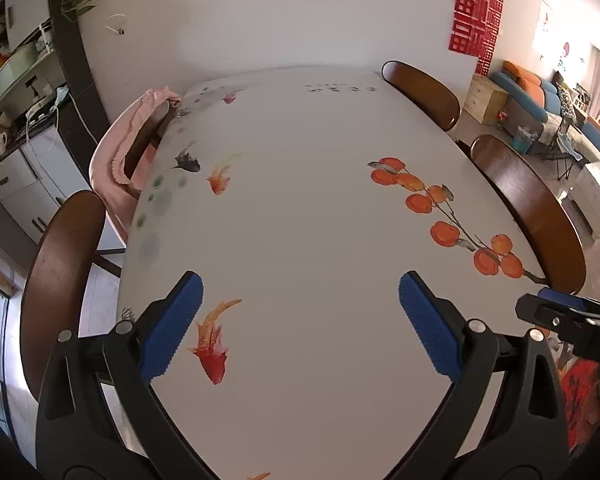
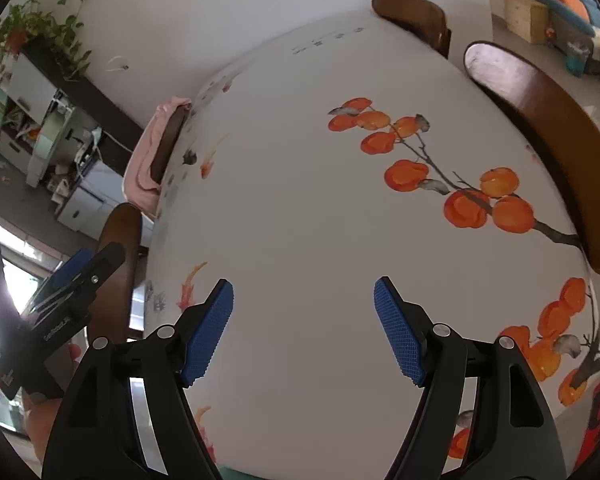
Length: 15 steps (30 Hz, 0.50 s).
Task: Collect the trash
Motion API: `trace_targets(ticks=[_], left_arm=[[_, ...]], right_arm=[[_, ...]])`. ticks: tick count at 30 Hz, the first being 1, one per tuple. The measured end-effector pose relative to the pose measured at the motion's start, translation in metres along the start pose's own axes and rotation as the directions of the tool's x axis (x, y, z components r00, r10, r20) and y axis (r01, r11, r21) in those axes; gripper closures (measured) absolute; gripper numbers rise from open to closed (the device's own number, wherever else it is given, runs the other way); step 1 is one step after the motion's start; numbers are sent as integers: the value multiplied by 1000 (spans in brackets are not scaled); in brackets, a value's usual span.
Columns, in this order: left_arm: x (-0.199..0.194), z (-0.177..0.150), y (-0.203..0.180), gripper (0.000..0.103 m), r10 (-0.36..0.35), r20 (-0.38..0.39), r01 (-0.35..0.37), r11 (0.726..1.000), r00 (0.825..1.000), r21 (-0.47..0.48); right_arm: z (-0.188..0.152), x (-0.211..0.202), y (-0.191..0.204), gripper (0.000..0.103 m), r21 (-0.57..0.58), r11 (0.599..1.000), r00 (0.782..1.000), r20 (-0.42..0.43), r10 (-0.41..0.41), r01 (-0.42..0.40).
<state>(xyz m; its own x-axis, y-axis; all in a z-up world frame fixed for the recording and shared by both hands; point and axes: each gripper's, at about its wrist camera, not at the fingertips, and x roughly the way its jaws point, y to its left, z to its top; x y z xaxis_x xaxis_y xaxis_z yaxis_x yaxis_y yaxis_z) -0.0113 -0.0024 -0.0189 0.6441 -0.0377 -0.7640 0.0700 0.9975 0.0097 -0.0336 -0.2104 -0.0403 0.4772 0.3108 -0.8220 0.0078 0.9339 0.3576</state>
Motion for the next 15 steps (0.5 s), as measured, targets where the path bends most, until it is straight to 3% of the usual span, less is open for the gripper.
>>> trace_targets(ticks=[5, 15], left_arm=[[2, 3, -7, 7, -40, 2, 40, 999, 999, 2], [-1, 6, -23, 7, -48, 23, 48, 999, 999, 15]], right_arm=[[-10, -6, 8, 20, -57, 994, 995, 41, -91, 93], [-9, -3, 15, 15, -127, 984, 989, 91, -116, 127]])
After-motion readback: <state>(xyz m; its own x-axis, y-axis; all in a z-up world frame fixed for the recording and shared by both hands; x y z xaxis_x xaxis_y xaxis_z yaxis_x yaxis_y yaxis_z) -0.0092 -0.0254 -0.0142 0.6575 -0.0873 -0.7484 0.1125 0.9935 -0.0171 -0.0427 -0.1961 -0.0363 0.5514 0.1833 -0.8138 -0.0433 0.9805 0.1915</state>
